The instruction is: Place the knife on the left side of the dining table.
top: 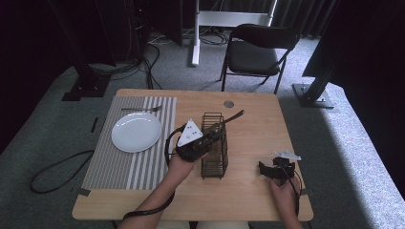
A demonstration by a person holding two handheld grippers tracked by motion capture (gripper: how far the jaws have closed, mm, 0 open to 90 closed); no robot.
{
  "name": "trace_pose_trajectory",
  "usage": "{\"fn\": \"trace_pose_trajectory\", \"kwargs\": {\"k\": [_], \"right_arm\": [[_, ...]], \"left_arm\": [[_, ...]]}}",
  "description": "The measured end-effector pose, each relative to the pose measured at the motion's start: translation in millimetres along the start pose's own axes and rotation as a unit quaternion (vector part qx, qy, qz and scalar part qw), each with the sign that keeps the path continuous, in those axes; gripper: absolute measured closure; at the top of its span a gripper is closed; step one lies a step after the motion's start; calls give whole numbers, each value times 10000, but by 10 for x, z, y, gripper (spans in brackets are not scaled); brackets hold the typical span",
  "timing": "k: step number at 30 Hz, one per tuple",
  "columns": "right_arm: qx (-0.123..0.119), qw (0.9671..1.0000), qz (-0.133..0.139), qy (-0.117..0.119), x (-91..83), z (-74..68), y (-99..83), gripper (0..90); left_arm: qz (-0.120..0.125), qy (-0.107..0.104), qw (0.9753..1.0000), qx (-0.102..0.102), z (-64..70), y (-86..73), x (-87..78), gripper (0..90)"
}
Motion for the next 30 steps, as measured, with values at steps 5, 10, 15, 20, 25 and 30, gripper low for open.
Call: {"fn": "trace_pose_trajectory", "kwargs": {"k": [5, 10, 15, 20, 25, 30], "right_arm": [[-4, 10000, 1, -1, 0, 1, 0, 116], [-7, 10000, 3, -3, 0, 1, 0, 117], [-10, 10000, 1, -12, 0, 1, -1, 117], [-5, 10000, -1, -17, 0, 0, -1, 117], [21, 10000, -3, -20, -1, -4, 0, 117], [16, 10000, -6, -24, -1, -4, -1, 117]], "left_arm": [[43, -127, 9999, 78, -2, 7, 65, 838], [31, -156, 9997, 161, 18, 19, 117, 838], [97, -133, 9999, -18, -44, 25, 135, 838], [10, -184, 9997, -155, -74, 45, 74, 839], [-86, -321, 9992, -234, -59, 84, 13, 839], [-95, -372, 9992, -70, 18, 173, -99, 839]]}}
Point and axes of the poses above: each handheld gripper's, and its own axes: x roughly forward along the jaws, y roughly out of its top, z roughly to its right, the point moved 2 cm from there along x, roughly forward along the jaws, and after that the axes turned 13 degrees about -x, right-handed, at the moved point
